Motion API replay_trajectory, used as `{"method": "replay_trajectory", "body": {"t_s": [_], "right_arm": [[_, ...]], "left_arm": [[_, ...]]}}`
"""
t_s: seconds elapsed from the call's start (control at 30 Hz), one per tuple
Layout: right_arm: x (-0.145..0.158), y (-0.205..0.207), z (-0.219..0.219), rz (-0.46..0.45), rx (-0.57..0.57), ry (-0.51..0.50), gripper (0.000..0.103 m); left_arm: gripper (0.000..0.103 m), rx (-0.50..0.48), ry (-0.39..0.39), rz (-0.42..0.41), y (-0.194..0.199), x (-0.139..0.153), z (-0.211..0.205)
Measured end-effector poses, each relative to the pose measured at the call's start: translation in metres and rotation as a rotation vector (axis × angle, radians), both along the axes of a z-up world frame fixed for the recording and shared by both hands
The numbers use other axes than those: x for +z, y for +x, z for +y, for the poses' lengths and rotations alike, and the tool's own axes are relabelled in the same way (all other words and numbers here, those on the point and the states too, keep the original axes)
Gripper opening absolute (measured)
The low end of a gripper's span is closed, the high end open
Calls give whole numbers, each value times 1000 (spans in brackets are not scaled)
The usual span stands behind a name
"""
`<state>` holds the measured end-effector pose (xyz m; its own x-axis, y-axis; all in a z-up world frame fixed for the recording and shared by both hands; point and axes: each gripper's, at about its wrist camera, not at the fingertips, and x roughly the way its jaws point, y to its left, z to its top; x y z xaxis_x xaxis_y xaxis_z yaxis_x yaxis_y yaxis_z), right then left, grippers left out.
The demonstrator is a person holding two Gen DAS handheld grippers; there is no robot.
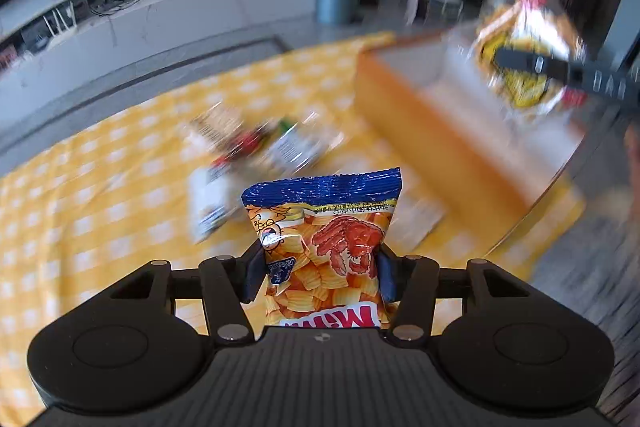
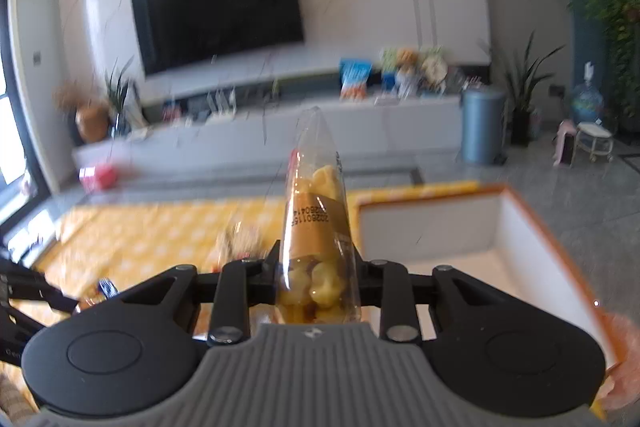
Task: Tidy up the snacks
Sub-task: 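Carry both bags over the orange box and open both tools to drop them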
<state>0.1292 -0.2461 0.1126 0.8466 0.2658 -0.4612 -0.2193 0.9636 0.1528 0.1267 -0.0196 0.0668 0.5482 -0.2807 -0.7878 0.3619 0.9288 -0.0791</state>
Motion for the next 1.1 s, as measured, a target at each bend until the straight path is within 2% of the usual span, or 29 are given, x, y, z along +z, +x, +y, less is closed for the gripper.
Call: {"method": "replay_trajectory", "body": {"t_s": [0.13, 0.27, 0.33, 0.37, 0.4, 0.5, 0.63, 0.77, 0.83, 0.97, 1.1], "right_arm": [[20, -13, -30, -61, -130, 5, 29], [9, -28, -60, -115, -273, -1, 29], [-5, -33, -80, -100, -303, 57, 22], [-14, -32, -90, -74, -303, 82, 11], [-22, -29, -98, -39, -305, 96, 6], [-39, -26, -119, 8, -355, 88, 6], [-48, -31, -142, 17, -384, 168, 9], [-54, -33, -147, 16, -403, 188, 10], [-58, -32, -147, 16, -407, 196, 10], [-64, -25, -144, 38, -427, 190, 10], [-71, -21, -142, 63, -451, 204, 10]], "left_arm": [[61, 14, -160, -14, 10, 22, -38], [61, -2, -337, 20, 22, 26, -73], [61, 0, -361, 36, 29, 20, -92], [61, 5, -363, 48, 34, 15, -102], [61, 9, -366, 64, 41, 10, -111], [61, -2, -393, 110, 56, -5, -133], [61, -8, -365, 115, 71, -17, -153], [61, 54, -269, 135, 69, -28, -170], [61, 109, -257, 127, 66, -34, -173], [61, 184, -233, 167, 69, -42, -183], [61, 185, -180, 181, 71, -51, -194]]}}
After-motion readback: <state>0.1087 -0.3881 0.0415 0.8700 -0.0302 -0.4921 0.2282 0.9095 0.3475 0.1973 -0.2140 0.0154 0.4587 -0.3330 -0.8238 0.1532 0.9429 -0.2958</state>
